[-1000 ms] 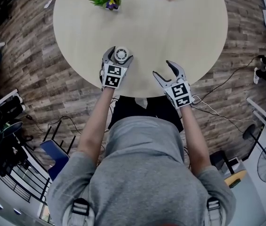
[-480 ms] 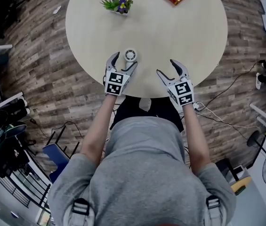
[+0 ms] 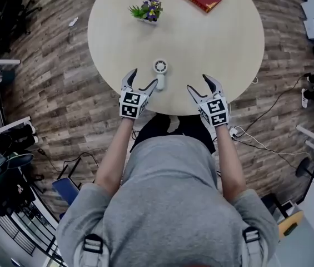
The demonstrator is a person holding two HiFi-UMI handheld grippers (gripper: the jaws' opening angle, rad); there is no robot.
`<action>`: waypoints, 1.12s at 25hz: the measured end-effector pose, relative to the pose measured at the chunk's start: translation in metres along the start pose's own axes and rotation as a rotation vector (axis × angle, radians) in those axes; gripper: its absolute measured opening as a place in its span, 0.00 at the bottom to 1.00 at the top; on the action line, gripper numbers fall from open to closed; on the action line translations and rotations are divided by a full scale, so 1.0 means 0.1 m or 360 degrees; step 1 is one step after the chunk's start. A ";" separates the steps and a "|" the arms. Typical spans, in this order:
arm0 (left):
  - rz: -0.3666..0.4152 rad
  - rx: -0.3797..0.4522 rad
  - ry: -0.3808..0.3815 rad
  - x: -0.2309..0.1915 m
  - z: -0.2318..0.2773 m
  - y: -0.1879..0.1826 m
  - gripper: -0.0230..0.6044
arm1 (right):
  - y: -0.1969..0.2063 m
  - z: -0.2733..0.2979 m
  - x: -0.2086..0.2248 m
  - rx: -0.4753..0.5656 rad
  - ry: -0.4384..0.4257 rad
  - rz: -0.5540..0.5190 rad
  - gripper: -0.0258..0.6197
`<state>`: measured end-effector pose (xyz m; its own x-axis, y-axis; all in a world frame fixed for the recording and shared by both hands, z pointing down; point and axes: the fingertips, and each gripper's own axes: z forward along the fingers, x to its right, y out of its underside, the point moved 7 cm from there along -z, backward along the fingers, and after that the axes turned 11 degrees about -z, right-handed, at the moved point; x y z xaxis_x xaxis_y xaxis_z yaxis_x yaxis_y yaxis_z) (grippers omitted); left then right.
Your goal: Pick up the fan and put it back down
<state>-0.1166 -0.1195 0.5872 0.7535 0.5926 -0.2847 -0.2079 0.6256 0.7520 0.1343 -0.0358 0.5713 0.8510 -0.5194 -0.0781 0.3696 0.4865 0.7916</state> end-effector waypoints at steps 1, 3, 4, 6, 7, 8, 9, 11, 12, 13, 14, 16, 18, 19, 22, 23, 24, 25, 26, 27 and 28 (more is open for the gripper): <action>0.0006 0.0007 0.0001 -0.02 -0.04 -0.01 0.65 | 0.00 -0.02 -0.03 0.0002 0.0008 -0.0005 0.52; 0.0015 0.0027 0.0002 -0.05 -0.14 -0.03 0.65 | -0.01 -0.07 -0.10 0.0007 0.0028 -0.0012 0.52; 0.0017 0.0038 0.0000 -0.07 -0.20 -0.04 0.65 | -0.01 -0.10 -0.13 0.0006 0.0040 -0.0012 0.52; 0.0022 0.0056 -0.0008 -0.10 -0.31 -0.04 0.65 | -0.01 -0.14 -0.18 -0.0006 0.0066 -0.0011 0.52; 0.0024 0.0064 -0.0012 -0.12 -0.37 -0.04 0.65 | 0.00 -0.16 -0.21 -0.0016 0.0082 -0.0012 0.52; 0.0024 0.0073 -0.0016 -0.14 -0.42 -0.04 0.65 | 0.00 -0.17 -0.23 -0.0024 0.0099 -0.0013 0.52; 0.0023 0.0082 -0.0021 -0.16 -0.48 -0.04 0.65 | 0.00 -0.19 -0.24 -0.0029 0.0115 -0.0012 0.52; 0.0019 0.0094 -0.0031 -0.20 -0.56 -0.05 0.65 | -0.01 -0.22 -0.25 -0.0029 0.0142 -0.0009 0.52; 0.0018 0.0095 -0.0035 -0.22 -0.59 -0.05 0.65 | -0.02 -0.23 -0.25 -0.0029 0.0155 -0.0011 0.52; 0.0019 0.0094 -0.0038 -0.24 -0.62 -0.05 0.65 | -0.03 -0.24 -0.25 -0.0029 0.0169 -0.0015 0.51; 0.0022 0.0091 -0.0041 -0.25 -0.65 -0.04 0.65 | -0.04 -0.25 -0.26 -0.0030 0.0181 -0.0020 0.51; 0.0025 0.0088 -0.0047 -0.27 -0.70 -0.01 0.65 | -0.04 -0.28 -0.28 -0.0030 0.0200 -0.0028 0.50; 0.0020 0.0089 -0.0052 -0.28 -0.76 0.01 0.65 | -0.04 -0.31 -0.28 -0.0032 0.0215 -0.0033 0.49; 0.0018 0.0088 -0.0053 -0.28 -0.78 0.02 0.65 | -0.04 -0.32 -0.29 -0.0036 0.0221 -0.0033 0.49; 0.0013 0.0083 -0.0047 -0.30 -0.82 0.04 0.65 | -0.06 -0.33 -0.30 -0.0038 0.0231 -0.0031 0.49; 0.0012 0.0081 -0.0044 -0.31 -0.83 0.05 0.65 | -0.07 -0.33 -0.31 -0.0035 0.0233 -0.0032 0.50; 0.0014 0.0079 -0.0041 -0.31 -0.84 0.06 0.65 | -0.08 -0.32 -0.32 -0.0033 0.0235 -0.0032 0.50; 0.0016 0.0077 -0.0039 -0.32 -0.84 0.07 0.65 | -0.08 -0.32 -0.33 -0.0033 0.0237 -0.0032 0.49; 0.0018 0.0076 -0.0037 -0.32 -0.85 0.07 0.65 | -0.09 -0.32 -0.33 -0.0034 0.0239 -0.0032 0.49; 0.0018 0.0075 -0.0035 -0.32 -0.85 0.08 0.65 | -0.09 -0.33 -0.34 -0.0035 0.0240 -0.0034 0.49; 0.0018 0.0076 -0.0034 -0.32 -0.86 0.08 0.65 | -0.10 -0.33 -0.35 -0.0037 0.0240 -0.0039 0.49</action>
<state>-0.1965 -0.0901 0.5509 0.7646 0.5883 -0.2633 -0.1871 0.5935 0.7828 0.1130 0.0005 0.5463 0.8875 -0.4204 -0.1887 0.3977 0.4921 0.7743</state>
